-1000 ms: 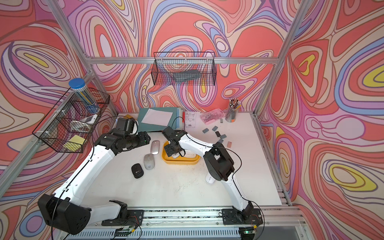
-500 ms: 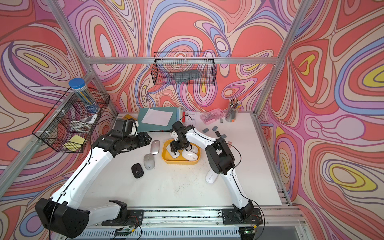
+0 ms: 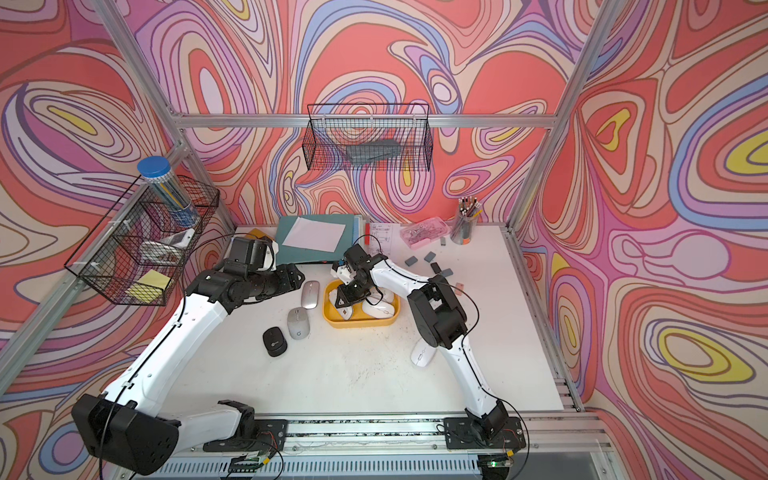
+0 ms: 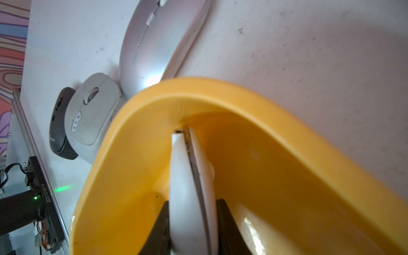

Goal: Take out the mouse from the storage box
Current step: Adjust the mouse in the storage box.

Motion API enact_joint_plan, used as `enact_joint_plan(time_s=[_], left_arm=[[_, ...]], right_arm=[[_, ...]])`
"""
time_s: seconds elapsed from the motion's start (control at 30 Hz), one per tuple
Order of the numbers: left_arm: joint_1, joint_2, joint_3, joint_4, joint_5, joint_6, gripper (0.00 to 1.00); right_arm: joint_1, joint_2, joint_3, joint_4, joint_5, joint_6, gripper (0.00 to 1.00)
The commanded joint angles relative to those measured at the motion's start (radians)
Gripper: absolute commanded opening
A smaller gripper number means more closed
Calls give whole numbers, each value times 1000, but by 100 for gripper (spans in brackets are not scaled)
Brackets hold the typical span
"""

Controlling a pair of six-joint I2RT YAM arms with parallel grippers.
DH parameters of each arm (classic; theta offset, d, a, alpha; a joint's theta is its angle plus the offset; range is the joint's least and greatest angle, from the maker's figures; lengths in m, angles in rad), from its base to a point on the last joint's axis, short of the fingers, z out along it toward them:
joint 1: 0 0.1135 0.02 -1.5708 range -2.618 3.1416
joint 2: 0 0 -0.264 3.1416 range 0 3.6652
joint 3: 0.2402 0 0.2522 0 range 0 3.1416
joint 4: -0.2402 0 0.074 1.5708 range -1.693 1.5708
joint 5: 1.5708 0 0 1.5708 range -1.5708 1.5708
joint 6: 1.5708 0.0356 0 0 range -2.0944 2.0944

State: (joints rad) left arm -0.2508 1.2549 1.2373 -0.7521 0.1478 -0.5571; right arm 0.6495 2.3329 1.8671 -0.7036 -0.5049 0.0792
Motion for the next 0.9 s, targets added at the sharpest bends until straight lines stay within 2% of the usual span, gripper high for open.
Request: enact_joint_plan(time_s=[0.0,0.1,0.4,0.73,0.87], left_arm=[[7,2,-7,17,13,13,68],[8,-4,-9,19,15,13,68],[9,-15,-12,25,34,13,68],[8,-22,-12,21,29,20,68],[8,-17,-12,21,38,23,68]], right_arm=[[7,-47,-73,4,87,33,20],[8,-118,-110,11,184,62,20],[58,-187,-141,-54,642,92,19],[215,-12,110,-260,1197,96,18],[257,75,212,-367,1288,117,20]])
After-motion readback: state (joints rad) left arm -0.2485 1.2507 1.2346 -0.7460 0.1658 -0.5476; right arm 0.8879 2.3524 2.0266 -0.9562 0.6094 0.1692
